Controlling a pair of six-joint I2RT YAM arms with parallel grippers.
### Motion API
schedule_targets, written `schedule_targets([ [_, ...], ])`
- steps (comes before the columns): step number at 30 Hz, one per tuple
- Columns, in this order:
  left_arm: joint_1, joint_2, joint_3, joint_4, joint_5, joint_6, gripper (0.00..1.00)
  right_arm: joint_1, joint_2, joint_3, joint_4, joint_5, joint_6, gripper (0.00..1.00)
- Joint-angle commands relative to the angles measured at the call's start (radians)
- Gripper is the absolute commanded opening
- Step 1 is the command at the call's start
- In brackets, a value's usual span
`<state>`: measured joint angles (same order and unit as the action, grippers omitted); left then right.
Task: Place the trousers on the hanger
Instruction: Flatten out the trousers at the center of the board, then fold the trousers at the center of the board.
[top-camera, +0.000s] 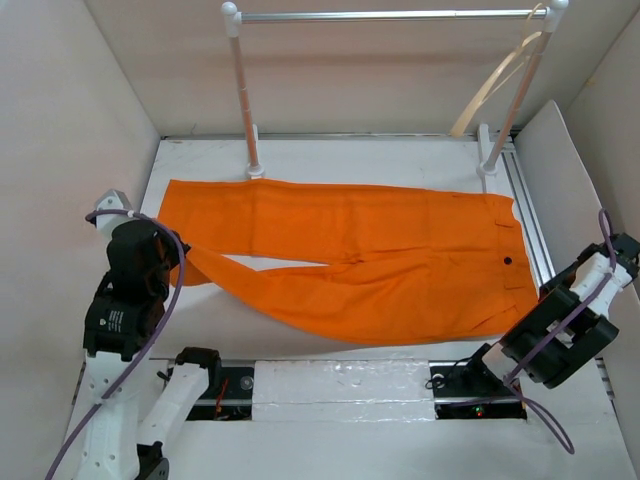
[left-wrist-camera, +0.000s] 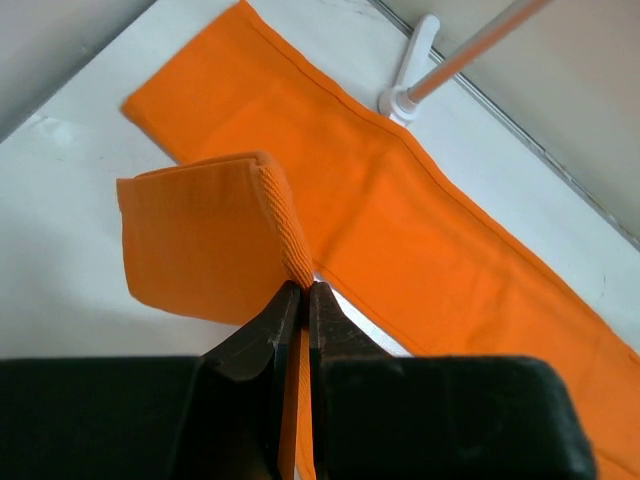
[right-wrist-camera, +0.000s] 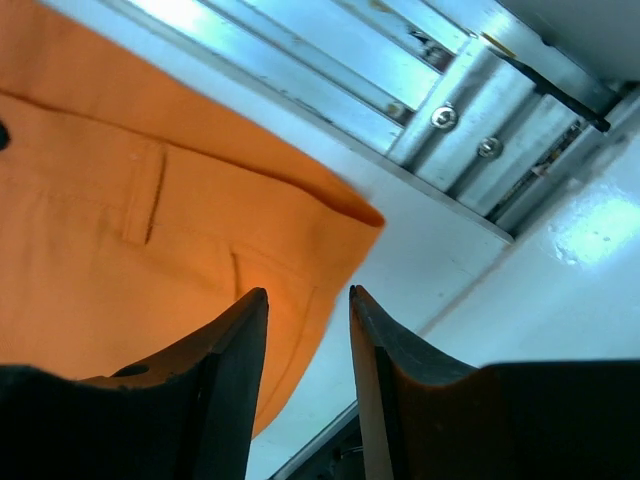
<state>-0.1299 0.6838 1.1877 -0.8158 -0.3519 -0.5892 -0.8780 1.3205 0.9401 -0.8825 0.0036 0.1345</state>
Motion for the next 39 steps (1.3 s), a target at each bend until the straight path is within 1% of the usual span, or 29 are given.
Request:
schedule_targets([
  [1, -0.014, -0.003, -0.020, 0.078, 0.022, 0.040, 0.00, -0.047, -0.015, -0.006, -0.010, 0.004, 0.017, 0.45],
  [2, -0.014, 0.000, -0.025, 0.078, 0.022, 0.051, 0.00, -0.067, -0.015, -0.015, -0.001, 0.004, 0.023, 0.45],
  [3, -0.014, -0.001, -0.031, 0.084, 0.022, 0.057, 0.00, -0.067, -0.015, -0.024, 0.005, -0.028, 0.025, 0.45],
  [7, -0.014, -0.004, -0.057, 0.104, 0.002, 0.088, 0.00, -0.067, -0.021, -0.053, 0.028, -0.011, 0.048, 0.46],
  [13, -0.014, 0.011, -0.059, 0.112, 0.008, 0.092, 0.00, -0.067, 0.008, -0.144, 0.134, -0.050, 0.070, 0.46],
  [19, -0.014, 0.026, -0.069, 0.129, 0.011, 0.091, 0.00, -0.067, -0.006, -0.181, 0.162, -0.022, 0.068, 0.46],
  [26, -0.014, 0.029, -0.144, 0.156, 0.001, 0.083, 0.00, -0.067, 0.003, -0.242, 0.215, -0.010, 0.074, 0.47],
  [27, -0.014, 0.033, -0.152, 0.162, -0.008, 0.081, 0.00, -0.067, 0.002, -0.239, 0.227, 0.028, 0.080, 0.46],
  [28, -0.014, 0.033, -0.161, 0.167, -0.016, 0.083, 0.00, -0.067, -0.001, -0.241, 0.249, 0.027, 0.076, 0.43],
  [29, -0.014, 0.036, -0.168, 0.170, -0.041, 0.083, 0.00, -0.067, -0.001, -0.239, 0.257, 0.019, 0.071, 0.36],
  [30, -0.014, 0.033, -0.165, 0.167, -0.057, 0.078, 0.00, -0.067, 0.003, -0.233, 0.248, 0.019, 0.065, 0.25],
  [31, -0.014, 0.033, -0.163, 0.167, -0.076, 0.074, 0.00, -0.067, 0.000, -0.222, 0.244, 0.016, 0.060, 0.00],
  [32, -0.014, 0.020, -0.160, 0.176, -0.102, 0.074, 0.00, -0.067, -0.012, -0.213, 0.234, 0.009, 0.045, 0.00],
  [33, -0.014, 0.016, -0.157, 0.194, -0.110, 0.080, 0.00, -0.052, -0.061, -0.202, 0.214, 0.010, 0.037, 0.00],
  [36, -0.014, 0.049, -0.137, 0.181, -0.159, 0.077, 0.00, -0.003, -0.170, -0.118, 0.139, 0.047, -0.016, 0.00],
  [37, -0.014, 0.057, -0.142, 0.187, -0.171, 0.077, 0.00, 0.063, -0.184, -0.081, 0.107, 0.103, -0.019, 0.00],
  [39, -0.014, 0.072, -0.155, 0.201, -0.241, 0.068, 0.00, 0.112, -0.199, -0.005, 0.048, 0.114, -0.016, 0.00],
])
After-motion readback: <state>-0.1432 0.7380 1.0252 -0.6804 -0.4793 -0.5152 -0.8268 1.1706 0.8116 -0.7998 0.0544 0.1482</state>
